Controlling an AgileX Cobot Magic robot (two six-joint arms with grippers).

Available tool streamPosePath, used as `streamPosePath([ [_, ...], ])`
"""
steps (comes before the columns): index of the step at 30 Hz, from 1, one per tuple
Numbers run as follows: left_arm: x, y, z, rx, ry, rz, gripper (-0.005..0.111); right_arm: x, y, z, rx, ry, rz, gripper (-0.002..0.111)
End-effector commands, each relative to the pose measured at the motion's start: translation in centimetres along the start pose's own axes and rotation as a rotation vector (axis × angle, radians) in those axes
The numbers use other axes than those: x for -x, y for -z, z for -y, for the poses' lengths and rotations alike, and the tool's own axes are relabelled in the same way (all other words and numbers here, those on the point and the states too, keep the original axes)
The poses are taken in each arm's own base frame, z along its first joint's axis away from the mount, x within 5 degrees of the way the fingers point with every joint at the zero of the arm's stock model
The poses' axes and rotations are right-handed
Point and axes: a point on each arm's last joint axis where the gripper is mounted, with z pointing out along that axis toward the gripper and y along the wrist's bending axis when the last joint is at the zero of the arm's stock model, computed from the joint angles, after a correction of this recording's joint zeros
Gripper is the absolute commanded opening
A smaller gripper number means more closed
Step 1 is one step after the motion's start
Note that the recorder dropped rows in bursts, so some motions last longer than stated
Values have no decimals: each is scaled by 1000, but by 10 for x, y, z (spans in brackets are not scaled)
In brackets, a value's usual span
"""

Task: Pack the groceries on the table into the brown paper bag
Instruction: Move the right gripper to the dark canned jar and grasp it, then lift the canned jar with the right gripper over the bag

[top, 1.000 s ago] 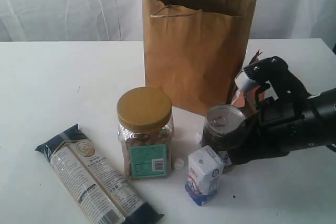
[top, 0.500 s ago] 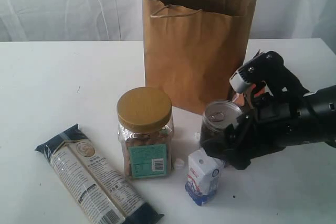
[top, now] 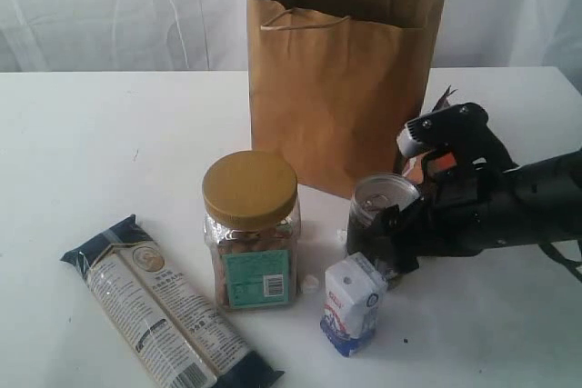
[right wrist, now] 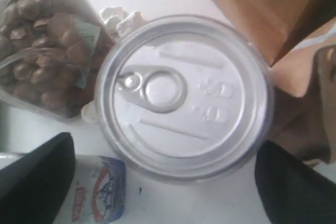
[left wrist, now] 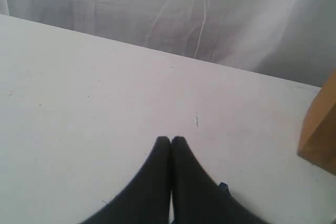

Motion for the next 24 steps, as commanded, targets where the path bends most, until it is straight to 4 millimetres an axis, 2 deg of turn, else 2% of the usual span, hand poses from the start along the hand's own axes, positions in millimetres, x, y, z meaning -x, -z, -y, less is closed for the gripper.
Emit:
streamPosePath([
  [1, -1, 1, 0, 1, -17, 3, 0, -6, 0, -9, 96, -18, -54, 84],
  [7, -1, 1, 0, 1, -17, 3, 0, -2, -7, -1, 35, -18, 0, 83],
  [14, -1, 1, 0, 1, -17, 3, 0, -6, -28, 1, 82, 31, -2, 83],
  [19, -1, 1, 0, -3, -17, 2, 0, 3, -40, 0, 136, 120, 68, 83],
  [21, -1, 1, 0, -3, -17, 2, 0, 7, -44, 2, 127, 128, 96, 77],
  [23, -1, 1, 0, -3, -17, 2, 0, 9, -47, 4, 116, 128, 95, 64],
  [24, -1, 1, 0, -3, -17, 2, 0, 9, -47, 4, 116, 127, 93, 52],
])
